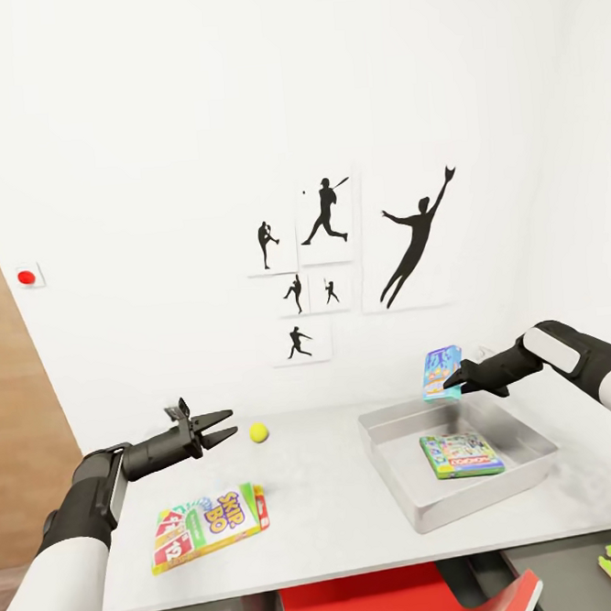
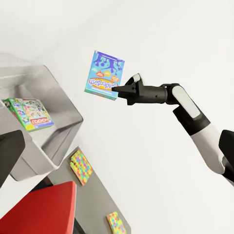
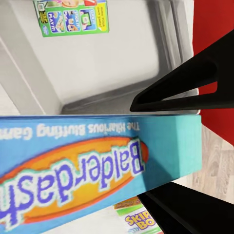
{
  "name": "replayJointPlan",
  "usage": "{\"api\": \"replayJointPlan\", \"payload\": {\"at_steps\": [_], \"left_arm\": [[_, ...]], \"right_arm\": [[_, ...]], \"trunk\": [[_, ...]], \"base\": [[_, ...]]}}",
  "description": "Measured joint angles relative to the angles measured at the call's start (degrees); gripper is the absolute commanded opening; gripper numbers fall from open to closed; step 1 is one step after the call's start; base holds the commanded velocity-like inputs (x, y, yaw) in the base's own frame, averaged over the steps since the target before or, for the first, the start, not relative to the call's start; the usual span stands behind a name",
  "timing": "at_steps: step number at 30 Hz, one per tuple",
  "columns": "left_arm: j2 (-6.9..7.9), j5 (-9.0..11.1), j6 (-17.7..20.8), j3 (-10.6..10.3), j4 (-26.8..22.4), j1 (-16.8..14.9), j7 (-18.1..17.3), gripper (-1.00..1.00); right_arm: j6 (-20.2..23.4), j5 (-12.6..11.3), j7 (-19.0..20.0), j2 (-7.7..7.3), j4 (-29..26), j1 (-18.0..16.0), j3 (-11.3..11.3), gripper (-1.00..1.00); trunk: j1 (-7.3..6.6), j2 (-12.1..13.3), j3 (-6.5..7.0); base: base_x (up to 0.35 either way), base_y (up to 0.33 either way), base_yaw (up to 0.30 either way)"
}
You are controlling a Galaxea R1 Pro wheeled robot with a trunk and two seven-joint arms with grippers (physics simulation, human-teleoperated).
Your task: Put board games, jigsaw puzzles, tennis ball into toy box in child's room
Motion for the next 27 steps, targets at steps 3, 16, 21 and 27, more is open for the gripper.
{"api": "replayJointPlan", "payload": {"at_steps": [3,16,21,27], "left_arm": [[-0.01,0.00,0.00,0.00,0.00,0.00,0.00,1.00],[-0.02,0.00,0.00,0.00,0.00,0.00,0.00,1.00],[-0.02,0.00,0.00,0.00,0.00,0.00,0.00,1.00],[-0.02,0.00,0.00,0.00,0.00,0.00,0.00,1.00]], "right_arm": [[0.00,-0.01,0.02,0.02,-0.01,0.00,0.00,-1.00],[0.00,0.07,-0.01,-0.02,-0.01,-0.01,-0.01,-1.00],[0.00,0.04,-0.01,-0.17,0.04,0.00,0.02,-1.00],[0.00,0.00,0.01,-0.03,0.19,0.11,0.24,-1.00]], "trunk": [[-0.01,-0.01,0.00],[0.00,0.00,0.00],[0.00,0.00,0.00],[0.00,0.00,0.00]], "base": [[0.083,0.000,0.000],[0.059,0.000,0.000],[0.001,0.000,0.000],[0.000,0.000,0.000]]}}
